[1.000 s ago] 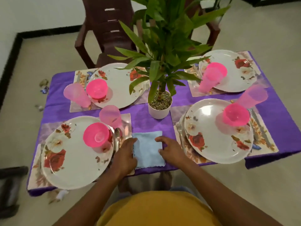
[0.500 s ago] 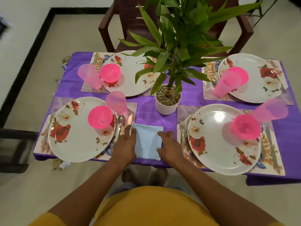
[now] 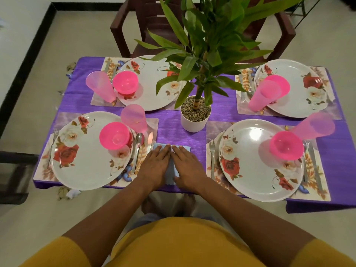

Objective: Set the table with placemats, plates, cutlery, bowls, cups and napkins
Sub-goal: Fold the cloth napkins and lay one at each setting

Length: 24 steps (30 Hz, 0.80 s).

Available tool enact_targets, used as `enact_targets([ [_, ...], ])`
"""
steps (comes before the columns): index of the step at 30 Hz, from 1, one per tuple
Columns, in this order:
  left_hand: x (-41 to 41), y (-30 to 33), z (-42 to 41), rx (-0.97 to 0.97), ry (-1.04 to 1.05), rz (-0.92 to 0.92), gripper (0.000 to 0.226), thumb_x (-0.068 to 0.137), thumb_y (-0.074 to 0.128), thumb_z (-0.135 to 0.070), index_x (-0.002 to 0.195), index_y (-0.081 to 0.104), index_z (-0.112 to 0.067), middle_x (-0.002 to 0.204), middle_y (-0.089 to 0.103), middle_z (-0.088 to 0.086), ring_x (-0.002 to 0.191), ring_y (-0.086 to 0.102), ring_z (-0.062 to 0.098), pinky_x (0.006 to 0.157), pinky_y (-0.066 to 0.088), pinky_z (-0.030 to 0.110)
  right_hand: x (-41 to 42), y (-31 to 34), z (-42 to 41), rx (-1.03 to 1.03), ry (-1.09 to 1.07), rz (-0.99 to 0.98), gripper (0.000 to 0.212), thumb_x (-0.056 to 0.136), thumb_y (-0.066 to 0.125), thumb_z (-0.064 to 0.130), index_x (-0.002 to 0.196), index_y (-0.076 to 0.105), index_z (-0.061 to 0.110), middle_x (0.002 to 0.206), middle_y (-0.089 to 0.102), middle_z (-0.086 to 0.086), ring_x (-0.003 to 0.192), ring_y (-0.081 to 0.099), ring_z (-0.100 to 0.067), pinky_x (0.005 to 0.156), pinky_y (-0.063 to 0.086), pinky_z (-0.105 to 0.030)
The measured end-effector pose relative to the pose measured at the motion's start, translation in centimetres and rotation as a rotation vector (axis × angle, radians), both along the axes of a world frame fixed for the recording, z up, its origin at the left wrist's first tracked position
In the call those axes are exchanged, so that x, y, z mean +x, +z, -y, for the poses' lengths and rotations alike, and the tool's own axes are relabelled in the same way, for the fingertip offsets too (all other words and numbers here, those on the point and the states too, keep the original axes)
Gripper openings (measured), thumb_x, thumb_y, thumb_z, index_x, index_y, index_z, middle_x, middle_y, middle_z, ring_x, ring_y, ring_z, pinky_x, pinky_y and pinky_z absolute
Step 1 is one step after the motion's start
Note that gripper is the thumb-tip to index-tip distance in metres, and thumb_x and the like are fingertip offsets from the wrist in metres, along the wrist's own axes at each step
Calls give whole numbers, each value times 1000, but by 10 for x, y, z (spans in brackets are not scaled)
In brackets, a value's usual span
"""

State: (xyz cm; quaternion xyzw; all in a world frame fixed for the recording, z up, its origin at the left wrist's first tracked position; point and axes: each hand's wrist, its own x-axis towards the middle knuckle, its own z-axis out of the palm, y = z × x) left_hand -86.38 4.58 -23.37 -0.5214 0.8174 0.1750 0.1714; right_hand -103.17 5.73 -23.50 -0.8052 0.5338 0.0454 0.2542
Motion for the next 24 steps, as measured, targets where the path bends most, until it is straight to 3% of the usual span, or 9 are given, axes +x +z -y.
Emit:
enact_targets([
  [5, 2, 5, 9, 55, -42, 65, 116, 89, 77, -43, 166, -4, -12, 174, -8, 9, 162, -2, 28, 131, 5, 43, -3, -3, 11, 52, 64, -73, 116, 83, 80, 47, 165, 4, 15, 174, 0, -6, 160, 0, -26, 128, 8, -42],
  [24, 17, 6, 7, 44, 87, 123, 131, 82, 79, -59, 164, -12, -11, 173, -14, 11, 161, -9, 32, 126, -3, 44, -28, 2, 0, -5, -7, -213, 118, 81, 71, 69, 163, 9, 11, 173, 4, -12, 159, 7, -33, 127, 11, -47],
])
